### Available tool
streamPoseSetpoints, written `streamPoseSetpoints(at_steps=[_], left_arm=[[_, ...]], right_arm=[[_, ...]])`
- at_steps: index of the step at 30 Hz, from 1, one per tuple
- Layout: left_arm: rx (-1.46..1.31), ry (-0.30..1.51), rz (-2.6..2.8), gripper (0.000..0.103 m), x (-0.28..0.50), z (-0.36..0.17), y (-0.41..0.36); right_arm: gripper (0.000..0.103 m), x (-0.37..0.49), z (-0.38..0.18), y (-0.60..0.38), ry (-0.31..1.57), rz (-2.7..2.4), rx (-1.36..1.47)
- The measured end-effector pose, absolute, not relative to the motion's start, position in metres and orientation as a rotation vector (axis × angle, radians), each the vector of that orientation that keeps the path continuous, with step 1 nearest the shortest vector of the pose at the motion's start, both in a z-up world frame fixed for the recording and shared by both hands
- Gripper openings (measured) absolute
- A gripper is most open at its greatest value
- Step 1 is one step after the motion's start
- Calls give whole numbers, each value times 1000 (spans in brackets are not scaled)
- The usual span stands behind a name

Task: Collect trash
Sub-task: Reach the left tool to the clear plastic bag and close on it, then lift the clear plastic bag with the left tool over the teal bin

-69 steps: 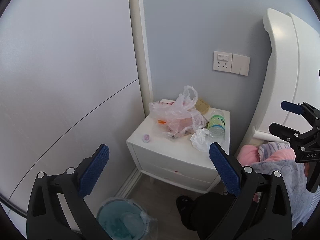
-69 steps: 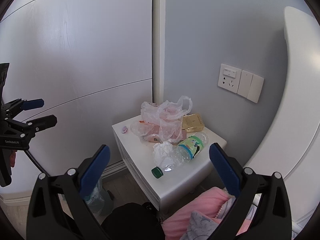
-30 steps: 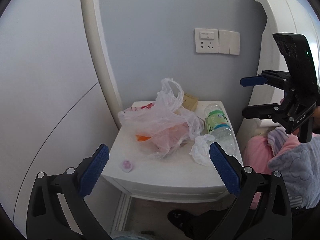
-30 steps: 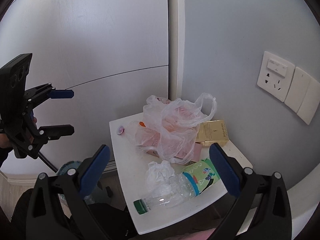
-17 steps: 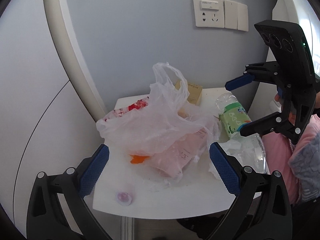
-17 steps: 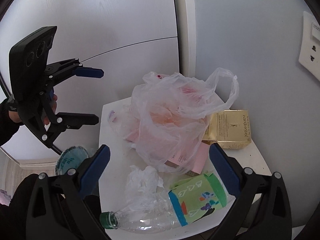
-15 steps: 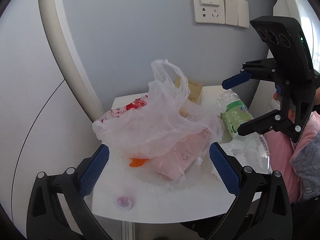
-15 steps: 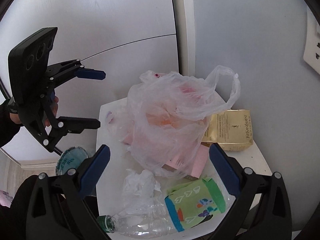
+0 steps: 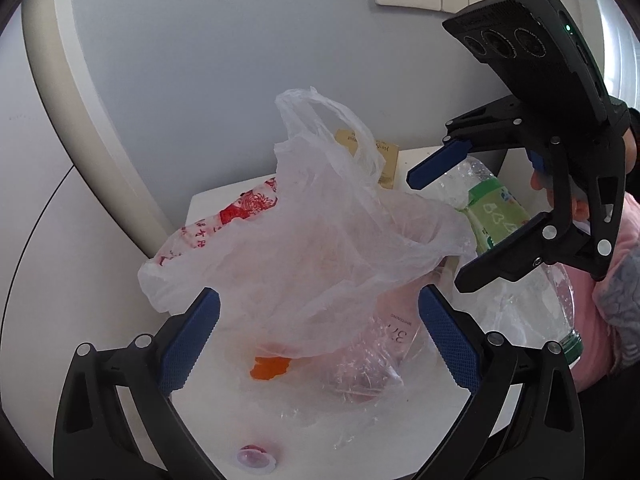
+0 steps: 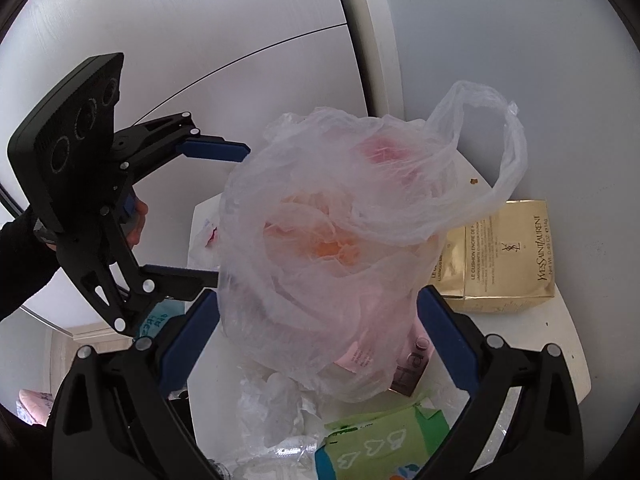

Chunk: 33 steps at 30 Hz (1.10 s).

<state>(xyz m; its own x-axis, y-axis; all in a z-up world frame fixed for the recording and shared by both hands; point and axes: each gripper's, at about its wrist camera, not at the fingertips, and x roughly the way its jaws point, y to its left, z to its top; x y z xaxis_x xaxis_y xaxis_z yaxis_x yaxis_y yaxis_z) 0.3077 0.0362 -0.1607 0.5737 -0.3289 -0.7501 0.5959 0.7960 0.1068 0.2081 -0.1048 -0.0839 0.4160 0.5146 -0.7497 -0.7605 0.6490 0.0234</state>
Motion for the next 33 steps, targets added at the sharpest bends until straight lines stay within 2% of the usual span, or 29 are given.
streamPoseSetpoints(at_steps=[1, 2, 5, 7, 9, 13, 15, 18, 28, 33], left_arm=[[370, 793, -566, 92, 309, -163, 36], [372, 796, -575, 87, 311, -164, 35], [367, 806, -593, 75, 315, -168, 33], [362, 808, -601, 69, 316, -169, 32], [354, 811, -610, 52, 316, -170, 31], [356, 816, -615, 33, 314, -170, 27], [366, 804, -606, 18, 310, -165, 24], [378, 774, -584, 5, 308, -152, 20], [374, 655, -515, 4, 266, -78, 18], [377, 627, -478, 4, 237, -56, 22]], right_arm=[[80, 210, -85, -104, 811, 831, -349], [68, 211, -86, -102, 823, 840, -350], [65, 216, -88, -103, 832, 829, -354], [58, 219, -90, -102, 846, 830, -346], [45, 219, -91, -102, 857, 829, -339], [25, 210, -89, -104, 859, 821, -332], [14, 206, -86, -103, 841, 810, -342], [11, 200, -77, -100, 793, 790, -347], [10, 147, -14, -105, 620, 794, -326], [10, 113, 9, -98, 570, 821, -338]])
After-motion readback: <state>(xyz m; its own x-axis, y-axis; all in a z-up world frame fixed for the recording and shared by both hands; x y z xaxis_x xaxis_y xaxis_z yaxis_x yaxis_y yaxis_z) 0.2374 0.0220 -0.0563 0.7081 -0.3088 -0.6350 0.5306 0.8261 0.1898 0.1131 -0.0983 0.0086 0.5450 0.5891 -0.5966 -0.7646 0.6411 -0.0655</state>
